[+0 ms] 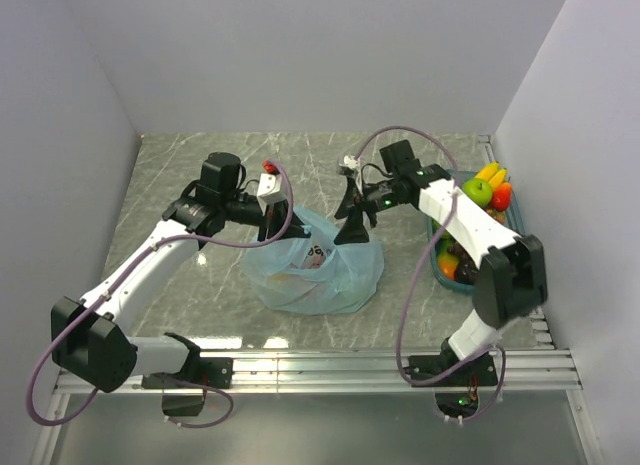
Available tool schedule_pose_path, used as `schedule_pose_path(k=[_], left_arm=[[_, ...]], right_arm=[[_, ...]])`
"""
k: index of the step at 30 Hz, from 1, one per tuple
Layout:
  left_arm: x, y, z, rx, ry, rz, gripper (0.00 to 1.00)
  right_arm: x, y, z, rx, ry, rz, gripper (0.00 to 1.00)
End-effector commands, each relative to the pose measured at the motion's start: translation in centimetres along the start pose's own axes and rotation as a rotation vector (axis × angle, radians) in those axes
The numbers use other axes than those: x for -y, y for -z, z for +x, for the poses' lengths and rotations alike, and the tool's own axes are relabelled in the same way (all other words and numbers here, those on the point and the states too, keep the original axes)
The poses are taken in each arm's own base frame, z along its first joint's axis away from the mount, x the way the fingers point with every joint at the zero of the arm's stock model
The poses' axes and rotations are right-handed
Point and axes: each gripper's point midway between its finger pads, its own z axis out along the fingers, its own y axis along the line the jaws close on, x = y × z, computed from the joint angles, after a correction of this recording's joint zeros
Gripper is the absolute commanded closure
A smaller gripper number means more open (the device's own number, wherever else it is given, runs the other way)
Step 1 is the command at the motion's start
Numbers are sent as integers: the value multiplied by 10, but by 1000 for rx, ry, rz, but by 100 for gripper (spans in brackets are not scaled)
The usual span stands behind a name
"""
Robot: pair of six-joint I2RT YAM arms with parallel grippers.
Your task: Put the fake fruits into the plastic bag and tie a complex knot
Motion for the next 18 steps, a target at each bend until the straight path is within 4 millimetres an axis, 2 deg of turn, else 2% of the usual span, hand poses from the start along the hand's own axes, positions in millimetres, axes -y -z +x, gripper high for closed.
schedule_pose_path(k=[1,7,11,12,13,14,15,16,17,18], left_arm=[[4,-1,-20,32,-66,39,99],[1,-3,-17,32,-49,36,100],[-1,-4,-18,34,-38,33,100],[-2,-6,-19,38,-39,35,99],[-3,-7,-20,36,-35,32,100],[-2,-10,-24,36,-42,29,100],[-4,-12,-27,40,-55,22,99],[-7,-15,-29,38,-45,3,99],[-6,-19,-31,42,-44,4,99],[-11,-22,-35,52,-56,-13,99]], right_arm=[[-16,-4,4,-4,-58,-171,1],[-8,-15,22,-7,-127,-223,1],[-28,-18,25,14,-175,-328,3],[-30,-20,25,16,-179,-347,25],[-33,-19,20,21,-178,-356,41],[-37,-19,18,16,-191,-364,74],[-42,-21,16,0,-201,-367,89],[-43,-22,16,-12,-220,-356,97],[-36,-23,2,21,-133,-310,100],[-40,-26,11,-13,-257,-275,100]])
